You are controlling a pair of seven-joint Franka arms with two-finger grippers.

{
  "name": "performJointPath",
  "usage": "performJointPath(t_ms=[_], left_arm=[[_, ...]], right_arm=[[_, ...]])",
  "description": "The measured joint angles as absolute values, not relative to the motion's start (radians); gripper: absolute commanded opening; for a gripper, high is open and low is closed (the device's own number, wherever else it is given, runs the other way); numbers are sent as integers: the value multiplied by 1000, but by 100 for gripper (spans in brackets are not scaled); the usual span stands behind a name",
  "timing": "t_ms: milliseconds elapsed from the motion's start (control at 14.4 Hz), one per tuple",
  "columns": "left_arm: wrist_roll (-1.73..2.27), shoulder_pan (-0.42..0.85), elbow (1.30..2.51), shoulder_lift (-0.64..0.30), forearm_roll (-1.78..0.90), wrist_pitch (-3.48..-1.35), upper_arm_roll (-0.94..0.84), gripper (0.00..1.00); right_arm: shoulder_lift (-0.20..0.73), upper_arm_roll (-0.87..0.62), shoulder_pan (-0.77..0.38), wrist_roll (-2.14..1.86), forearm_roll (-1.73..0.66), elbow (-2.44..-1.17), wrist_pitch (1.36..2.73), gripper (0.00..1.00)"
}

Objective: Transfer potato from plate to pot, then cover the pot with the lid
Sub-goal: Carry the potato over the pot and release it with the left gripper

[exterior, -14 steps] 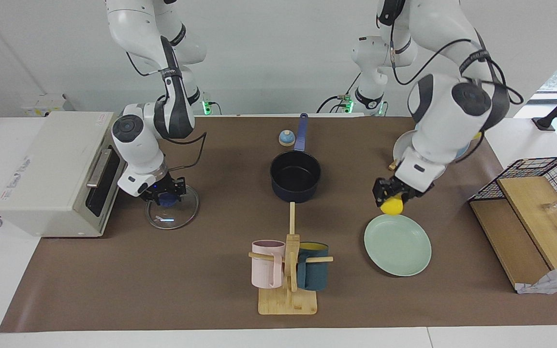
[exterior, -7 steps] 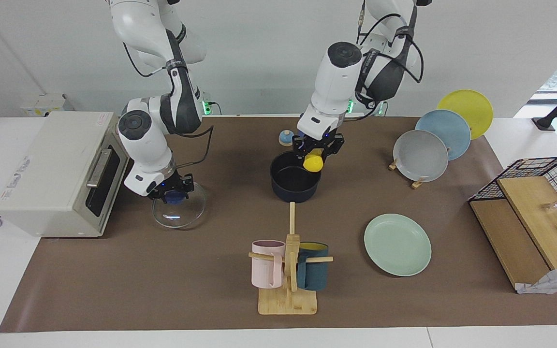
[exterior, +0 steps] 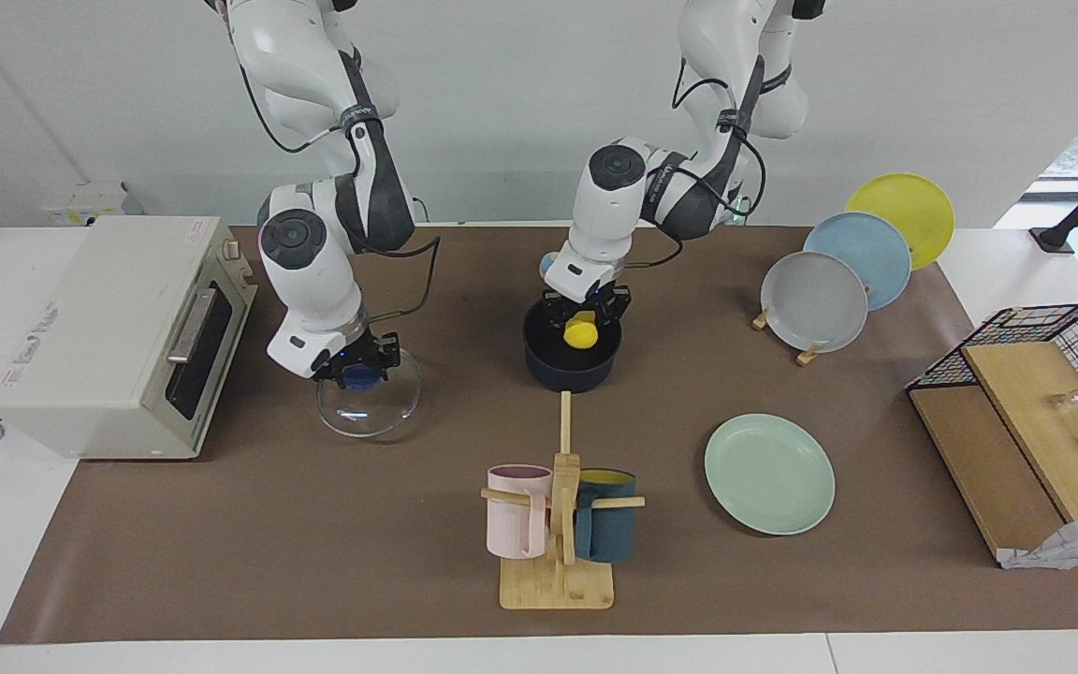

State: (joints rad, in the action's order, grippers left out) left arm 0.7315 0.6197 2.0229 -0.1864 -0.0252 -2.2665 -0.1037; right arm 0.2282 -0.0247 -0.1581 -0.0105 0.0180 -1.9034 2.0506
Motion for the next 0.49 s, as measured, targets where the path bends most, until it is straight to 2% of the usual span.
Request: performJointPath(t_ms=[485], left_arm=[[802, 658, 2045, -266, 21, -2350, -103, 0]], right_arm=[[235, -25, -160, -11, 18, -1900, 2050, 0]])
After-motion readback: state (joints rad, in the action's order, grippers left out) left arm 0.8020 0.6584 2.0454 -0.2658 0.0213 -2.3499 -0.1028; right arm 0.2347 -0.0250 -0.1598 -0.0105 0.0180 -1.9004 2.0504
